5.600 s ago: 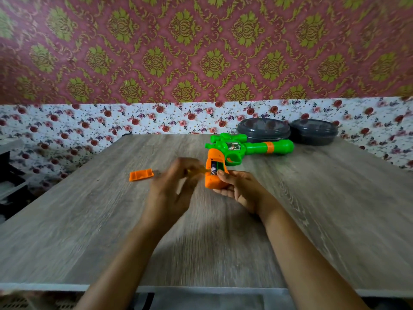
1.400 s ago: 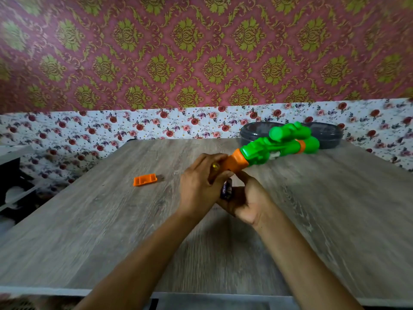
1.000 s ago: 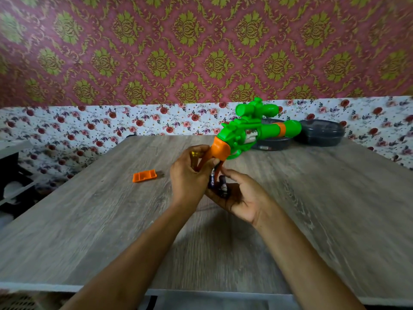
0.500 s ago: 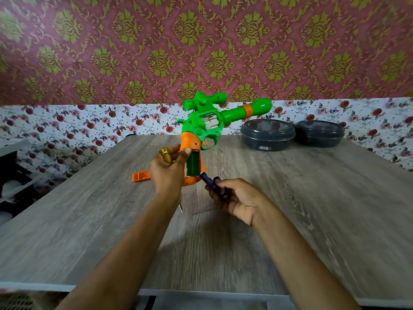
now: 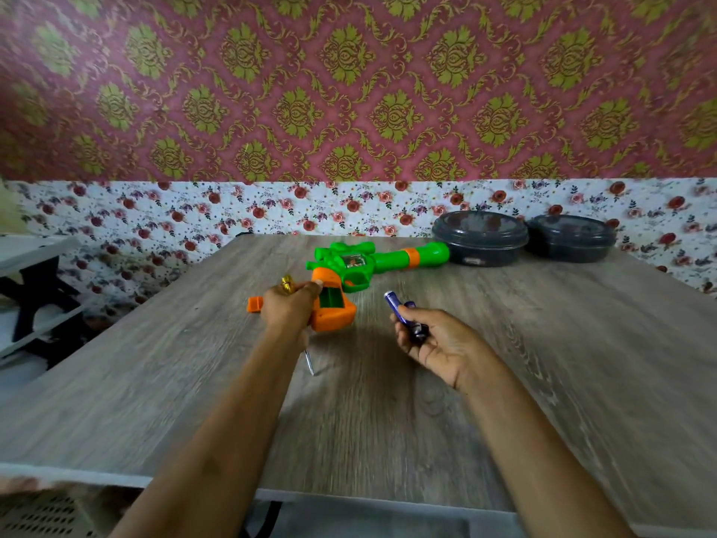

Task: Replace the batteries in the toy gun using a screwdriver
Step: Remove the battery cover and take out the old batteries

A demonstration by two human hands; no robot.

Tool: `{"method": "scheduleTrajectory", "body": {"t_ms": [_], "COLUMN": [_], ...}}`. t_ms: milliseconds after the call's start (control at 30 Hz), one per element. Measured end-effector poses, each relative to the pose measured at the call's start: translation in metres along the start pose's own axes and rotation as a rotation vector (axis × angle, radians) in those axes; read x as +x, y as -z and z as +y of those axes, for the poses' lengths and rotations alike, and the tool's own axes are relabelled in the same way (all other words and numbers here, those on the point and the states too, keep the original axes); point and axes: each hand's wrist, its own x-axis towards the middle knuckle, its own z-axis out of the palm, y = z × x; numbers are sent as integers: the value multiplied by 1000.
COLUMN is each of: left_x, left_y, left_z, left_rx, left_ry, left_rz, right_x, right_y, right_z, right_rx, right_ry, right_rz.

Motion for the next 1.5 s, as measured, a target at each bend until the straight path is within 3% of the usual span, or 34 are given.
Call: {"method": "scheduleTrajectory", "body": {"t_ms": [200, 400, 500, 633, 700, 767, 867, 933, 1067, 1267, 1500], "left_x": [1, -3, -4, -2, 4, 14, 30, 37, 39, 35, 44], "left_y": [2, 5, 9, 20, 31, 47, 79, 100, 113, 113, 120], "left_z": [-1, 3, 9, 23, 32, 41, 40, 30, 20, 13, 11], "left_rx": [28, 425, 566, 300, 304, 458, 735, 829, 919, 1256, 1171], "left_ry": [65, -60, -206, -302, -412, -579, -838, -908, -758, -475, -377], "left_rz": [14, -51, -18, -40, -68, -50, 178, 267, 307, 87, 78], "right_x": [-5, -3, 0, 9, 13, 17, 21, 20, 18, 11, -10], "right_y": [-3, -3, -3, -3, -5, -4, -2, -1, 2, 6, 17], "right_z": [-1, 2, 6, 14, 16, 16, 15, 15, 13, 7, 1], "right_rx": [59, -41, -215, -620, -787, -895, -1221, -1333, -1505, -1638, -1671], "right_ry": [-21, 8, 92, 308, 394, 474, 658, 729, 762, 737, 625], "right_rz": [-8, 0, 43, 154, 168, 182, 307, 358, 426, 505, 702]}}
